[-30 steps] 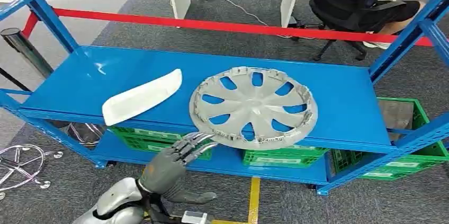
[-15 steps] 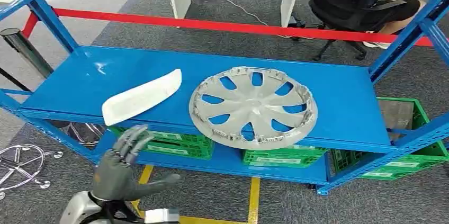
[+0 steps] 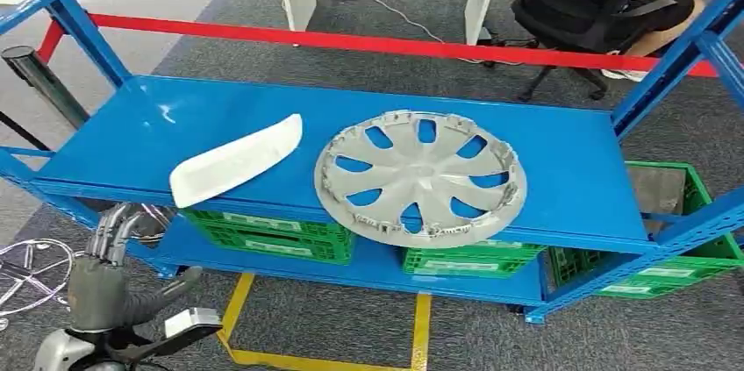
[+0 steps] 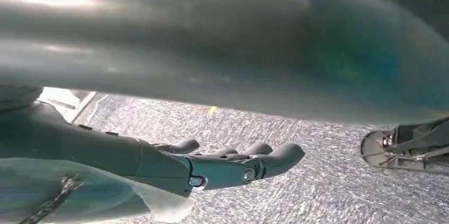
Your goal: Take the parts from the cabinet and place them on the table.
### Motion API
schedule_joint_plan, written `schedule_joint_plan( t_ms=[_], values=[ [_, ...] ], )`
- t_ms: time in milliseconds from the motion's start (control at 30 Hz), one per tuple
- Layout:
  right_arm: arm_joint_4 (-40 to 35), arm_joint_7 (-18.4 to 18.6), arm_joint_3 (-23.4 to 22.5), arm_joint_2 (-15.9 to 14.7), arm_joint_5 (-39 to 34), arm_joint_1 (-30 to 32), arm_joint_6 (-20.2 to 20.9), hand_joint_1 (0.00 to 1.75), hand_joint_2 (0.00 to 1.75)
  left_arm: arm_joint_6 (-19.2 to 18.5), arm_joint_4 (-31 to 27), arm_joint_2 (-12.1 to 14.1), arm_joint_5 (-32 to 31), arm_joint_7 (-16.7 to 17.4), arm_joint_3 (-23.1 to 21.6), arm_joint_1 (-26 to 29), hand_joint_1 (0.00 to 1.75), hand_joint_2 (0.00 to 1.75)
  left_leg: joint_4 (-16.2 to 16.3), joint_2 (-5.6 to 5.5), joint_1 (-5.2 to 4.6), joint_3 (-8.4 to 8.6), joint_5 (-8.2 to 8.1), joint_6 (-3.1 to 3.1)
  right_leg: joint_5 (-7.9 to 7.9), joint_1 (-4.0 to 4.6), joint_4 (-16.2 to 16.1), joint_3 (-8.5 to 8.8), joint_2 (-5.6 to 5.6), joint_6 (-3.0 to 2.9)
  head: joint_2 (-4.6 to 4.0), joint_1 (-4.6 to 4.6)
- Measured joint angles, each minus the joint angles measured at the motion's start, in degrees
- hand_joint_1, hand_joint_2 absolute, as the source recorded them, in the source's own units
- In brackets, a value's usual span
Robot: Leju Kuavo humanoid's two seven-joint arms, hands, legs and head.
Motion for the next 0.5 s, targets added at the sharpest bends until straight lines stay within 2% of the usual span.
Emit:
schedule_joint_plan(
  t_ms=[267,500],
  values=[
    [1.47,0.02,0.63,-1.01,0.00,0.01,-2.45,0.00,0.00,-0.90,9.20,-0.11,1.79,0.59,2.58,-5.89,0.00,1.75,0.00,0.00,0.01,0.00,0.03,0.01,0.01,0.01,0.01,-0.01,-0.05,0.00,0.00,0.02],
    [7.99,0.02,3.23,-4.98,0.00,-0.27,-6.82,0.00,0.00,-0.81,19.51,-0.68,-0.91,4.17,2.49,-15.26,0.00,1.75,0.02,-0.01,-0.01,-0.01,0.06,0.04,0.04,-0.01,0.02,0.04,-0.04,0.02,0.00,0.02]
  ],
)
